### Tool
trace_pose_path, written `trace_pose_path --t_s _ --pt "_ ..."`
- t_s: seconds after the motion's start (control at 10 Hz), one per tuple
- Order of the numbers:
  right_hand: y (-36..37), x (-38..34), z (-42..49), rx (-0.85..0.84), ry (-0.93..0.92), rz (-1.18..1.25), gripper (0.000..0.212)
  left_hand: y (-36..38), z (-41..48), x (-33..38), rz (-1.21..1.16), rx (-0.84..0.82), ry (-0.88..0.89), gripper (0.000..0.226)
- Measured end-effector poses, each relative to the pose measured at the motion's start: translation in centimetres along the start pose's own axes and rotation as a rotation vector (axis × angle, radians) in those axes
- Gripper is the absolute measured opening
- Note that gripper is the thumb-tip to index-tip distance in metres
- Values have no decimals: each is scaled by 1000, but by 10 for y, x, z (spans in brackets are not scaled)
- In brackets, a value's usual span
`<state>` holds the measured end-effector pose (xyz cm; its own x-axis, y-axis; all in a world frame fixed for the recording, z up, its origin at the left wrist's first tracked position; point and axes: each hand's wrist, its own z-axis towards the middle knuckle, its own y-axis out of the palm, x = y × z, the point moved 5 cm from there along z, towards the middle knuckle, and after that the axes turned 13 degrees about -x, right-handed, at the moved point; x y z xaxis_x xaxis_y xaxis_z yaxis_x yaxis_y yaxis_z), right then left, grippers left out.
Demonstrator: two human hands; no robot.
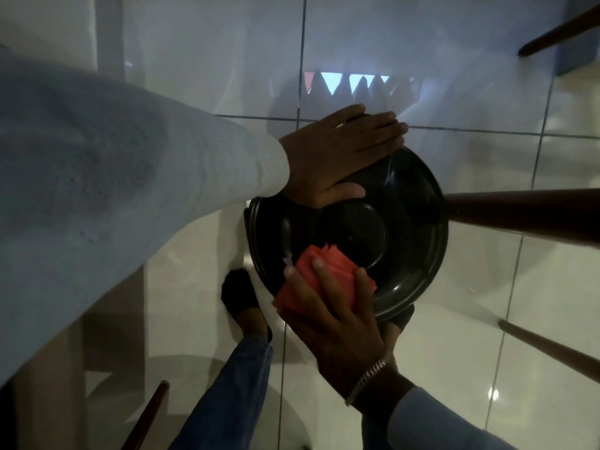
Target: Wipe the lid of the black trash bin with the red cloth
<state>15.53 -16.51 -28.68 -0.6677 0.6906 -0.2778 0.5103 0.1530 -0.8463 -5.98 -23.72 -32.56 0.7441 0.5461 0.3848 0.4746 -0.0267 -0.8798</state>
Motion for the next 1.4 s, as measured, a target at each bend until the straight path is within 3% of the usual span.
trace_pose_path --t_s 0.2,0.3,0.4,0.5,0.6,0.7,0.8,0.9,1.0,1.1,1.3,1.4 --pt "16 68 -63 127 -31 45 61 -2 -2 -1 91 1 78 74" --pt "-4 83 -75 164 116 204 88 -12 -6 5 108 -54 23 73" --pt "-36 87 -76 195 360 480 103 -29 -18 34 -9 -44 -100 62" --pt "-86 72 -77 363 418 645 83 -52 -43 85 -770 179 -332 29" --pt "-156 55 -95 585 497 758 73 -79 -57 147 -1604 81 -380 35" --pt "-223 54 -130 808 429 930 68 -126 -61 183 -1859 225 -368 52" --pt "-264 84 -179 962 384 1121 77 -169 -39 207 -1978 346 -368 51" --pt "-268 146 -219 941 494 1434 87 -206 5 236 -2035 241 -286 39" --pt "-241 205 -238 782 610 1780 75 -222 49 255 -1780 274 -453 38" --pt "-224 245 -248 773 791 1620 69 -243 65 269 -1480 455 -599 24" --pt "-224 258 -246 536 999 1386 87 -270 41 276 -1267 349 -538 32" --pt "-248 242 -254 379 984 1311 101 -306 0 263 -1149 478 -617 34"
